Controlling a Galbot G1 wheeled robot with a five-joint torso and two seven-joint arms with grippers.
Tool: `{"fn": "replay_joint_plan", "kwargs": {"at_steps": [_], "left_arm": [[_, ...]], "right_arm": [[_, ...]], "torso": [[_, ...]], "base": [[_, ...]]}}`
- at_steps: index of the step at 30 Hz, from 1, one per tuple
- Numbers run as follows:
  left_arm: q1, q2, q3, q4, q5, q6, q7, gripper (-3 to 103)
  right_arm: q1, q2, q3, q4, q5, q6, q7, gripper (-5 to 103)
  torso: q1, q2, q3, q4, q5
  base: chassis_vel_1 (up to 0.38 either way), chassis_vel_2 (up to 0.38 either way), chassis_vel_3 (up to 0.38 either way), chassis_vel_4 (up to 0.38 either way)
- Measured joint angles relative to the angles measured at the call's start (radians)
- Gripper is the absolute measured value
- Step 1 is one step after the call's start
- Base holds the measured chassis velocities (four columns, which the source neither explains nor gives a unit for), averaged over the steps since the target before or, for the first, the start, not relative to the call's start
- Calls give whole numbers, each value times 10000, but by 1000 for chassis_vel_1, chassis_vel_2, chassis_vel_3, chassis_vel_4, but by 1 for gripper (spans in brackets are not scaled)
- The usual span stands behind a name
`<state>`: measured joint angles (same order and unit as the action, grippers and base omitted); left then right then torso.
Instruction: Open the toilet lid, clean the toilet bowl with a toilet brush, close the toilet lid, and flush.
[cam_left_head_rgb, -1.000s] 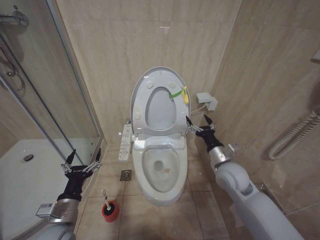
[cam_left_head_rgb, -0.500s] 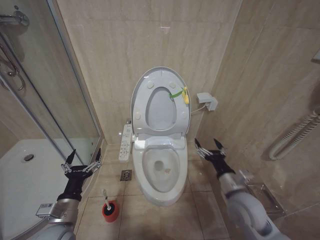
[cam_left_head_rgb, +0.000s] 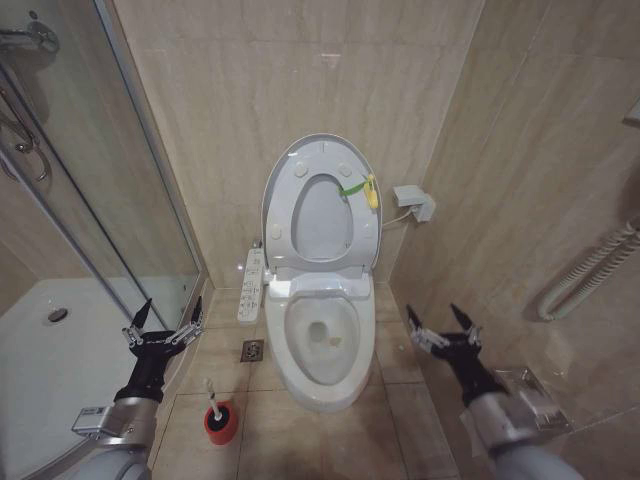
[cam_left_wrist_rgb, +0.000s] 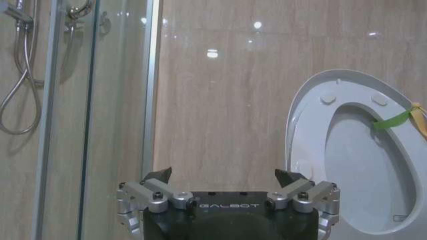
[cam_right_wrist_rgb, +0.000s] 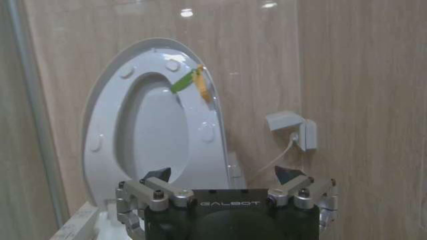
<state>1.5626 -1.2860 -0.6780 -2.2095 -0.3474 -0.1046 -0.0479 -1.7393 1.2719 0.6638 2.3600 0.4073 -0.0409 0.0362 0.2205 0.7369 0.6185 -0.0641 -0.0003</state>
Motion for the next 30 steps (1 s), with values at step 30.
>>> {"fn": "replay_joint_plan", "kwargs": {"at_steps": [30], "left_arm": [[0, 0, 0, 0, 0, 0, 0, 100]], "right_arm": [[-257, 1415, 1540, 568, -568, 276, -1492, 100]], "torso": [[2, -1, 1, 0, 3]], "base": [[0, 0, 0, 0]]}}
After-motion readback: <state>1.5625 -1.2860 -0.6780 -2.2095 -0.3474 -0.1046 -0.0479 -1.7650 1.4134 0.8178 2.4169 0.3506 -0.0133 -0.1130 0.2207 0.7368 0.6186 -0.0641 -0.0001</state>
